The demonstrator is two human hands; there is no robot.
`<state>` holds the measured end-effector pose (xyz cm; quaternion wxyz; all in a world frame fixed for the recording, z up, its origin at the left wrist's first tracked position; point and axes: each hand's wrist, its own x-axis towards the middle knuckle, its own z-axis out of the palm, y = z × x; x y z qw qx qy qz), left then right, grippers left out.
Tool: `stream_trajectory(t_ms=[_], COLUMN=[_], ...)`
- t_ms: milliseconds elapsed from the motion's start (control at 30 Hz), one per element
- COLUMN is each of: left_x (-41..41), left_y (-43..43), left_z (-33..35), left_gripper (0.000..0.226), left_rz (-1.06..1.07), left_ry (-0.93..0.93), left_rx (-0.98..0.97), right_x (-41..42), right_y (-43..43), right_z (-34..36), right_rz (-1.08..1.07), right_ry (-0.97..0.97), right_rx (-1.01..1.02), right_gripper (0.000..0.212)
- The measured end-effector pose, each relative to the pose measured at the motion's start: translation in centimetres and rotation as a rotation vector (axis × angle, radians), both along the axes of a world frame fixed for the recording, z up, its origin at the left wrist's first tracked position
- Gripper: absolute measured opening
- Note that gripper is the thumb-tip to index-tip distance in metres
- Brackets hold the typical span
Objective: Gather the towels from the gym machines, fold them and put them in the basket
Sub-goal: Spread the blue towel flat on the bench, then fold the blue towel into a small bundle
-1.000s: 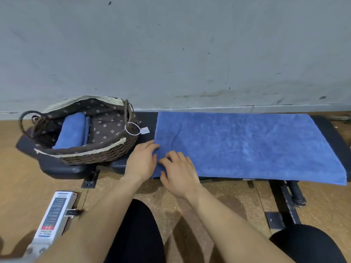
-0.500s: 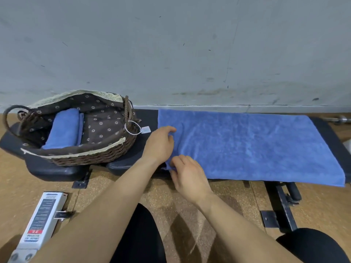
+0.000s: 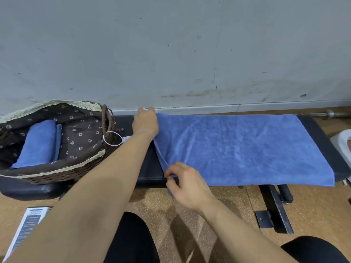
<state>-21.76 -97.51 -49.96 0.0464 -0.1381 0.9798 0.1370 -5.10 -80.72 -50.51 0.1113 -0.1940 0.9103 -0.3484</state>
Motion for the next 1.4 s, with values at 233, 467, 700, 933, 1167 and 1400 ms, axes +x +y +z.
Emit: stream_trajectory(t_ms=[233,467,700,933,1167,1400], left_x=[0.1,0.7,1.0,-0.2,-2.1,-6.2], left_y=[1.3,2.5,8.1,15.5,25.2,35.8], left_z=[1.7,4.8,8.7,10.9,11.5,9.1], left_gripper=[0.047,0.029,0.014,0.021,0.023,0.011], left_rz=[0.135,0.063,-0.04,-0.165,-0.332,-0.422], left_ry=[-0.134,-0.025,0.158,0.165,0.301,0.352], left_rx=[0.056,0.219,0.628,0.725,0.634,0.589], right_x=[-1.1,0.0,1.9,1.9,0.9,-1.0], right_y=[2.6,7.8,13.6,21.7,30.0,36.6], right_z=[1.0,2.3,4.4,6.2,6.2,4.2], right_rz=[-0.304,-0.369,-0.513,-0.662,-0.895,-1.038], right_ry=[0.039,-0.011,0.023,0.042,0.11,0.011], right_rx=[0.031,0.062,-0.118,-0.137,-0.161,-0.123], right_gripper=[0.034,0.023,0.011,0.018,0.03,0.025])
